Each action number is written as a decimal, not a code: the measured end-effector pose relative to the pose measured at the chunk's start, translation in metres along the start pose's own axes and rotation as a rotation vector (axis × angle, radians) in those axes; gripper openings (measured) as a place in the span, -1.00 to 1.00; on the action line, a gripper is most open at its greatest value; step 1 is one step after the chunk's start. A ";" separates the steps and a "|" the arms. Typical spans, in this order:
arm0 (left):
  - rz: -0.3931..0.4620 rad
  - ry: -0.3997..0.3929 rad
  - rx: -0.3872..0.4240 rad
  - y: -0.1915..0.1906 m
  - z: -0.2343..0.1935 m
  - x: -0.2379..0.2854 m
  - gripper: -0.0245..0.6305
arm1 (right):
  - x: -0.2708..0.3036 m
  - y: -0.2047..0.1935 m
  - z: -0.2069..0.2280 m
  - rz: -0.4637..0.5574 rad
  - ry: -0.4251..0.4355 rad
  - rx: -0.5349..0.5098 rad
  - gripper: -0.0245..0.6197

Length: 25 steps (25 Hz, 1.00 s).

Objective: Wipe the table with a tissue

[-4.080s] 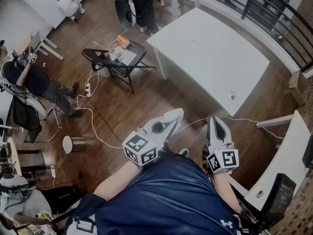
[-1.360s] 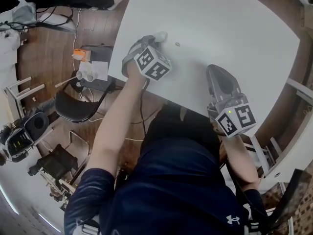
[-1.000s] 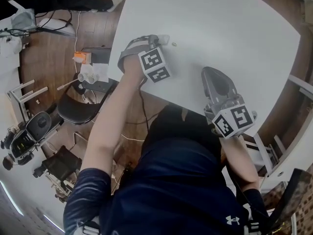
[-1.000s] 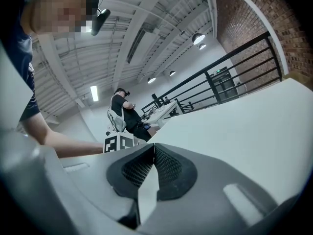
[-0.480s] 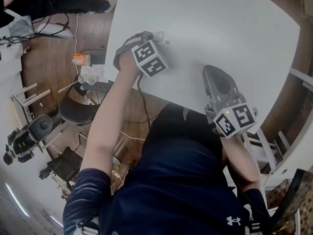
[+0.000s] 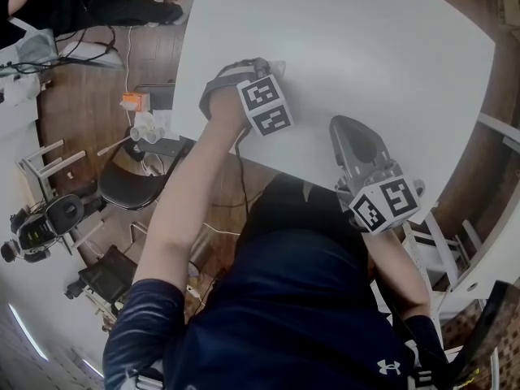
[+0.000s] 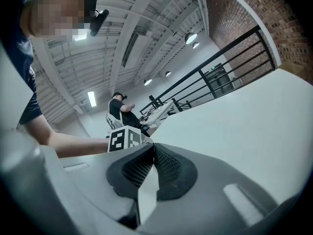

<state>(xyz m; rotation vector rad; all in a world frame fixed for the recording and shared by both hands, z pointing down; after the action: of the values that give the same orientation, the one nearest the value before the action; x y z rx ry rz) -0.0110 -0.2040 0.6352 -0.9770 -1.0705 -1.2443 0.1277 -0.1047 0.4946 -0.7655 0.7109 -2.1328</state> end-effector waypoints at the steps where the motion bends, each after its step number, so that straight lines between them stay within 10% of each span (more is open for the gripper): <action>1: -0.002 -0.001 0.002 0.001 0.001 0.000 -0.90 | -0.001 0.001 0.001 0.002 -0.001 0.000 -0.89; 25: 0.035 -0.083 0.103 0.068 0.065 -0.014 -0.90 | -0.018 0.012 0.029 0.002 -0.038 0.021 -0.89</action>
<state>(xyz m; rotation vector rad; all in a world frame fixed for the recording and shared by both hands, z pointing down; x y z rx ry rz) 0.0514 -0.1321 0.6369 -0.9714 -1.1659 -1.1172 0.1634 -0.1040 0.4998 -0.7914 0.6677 -2.1147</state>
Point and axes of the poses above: the fingertips, and each gripper's own axes: x forward along the fingers, z to its right, y out of its top, the point moved 2 cm from there along -x, backward along the fingers, and after that the axes turned 4 degrees about x, right-handed, at the moved point
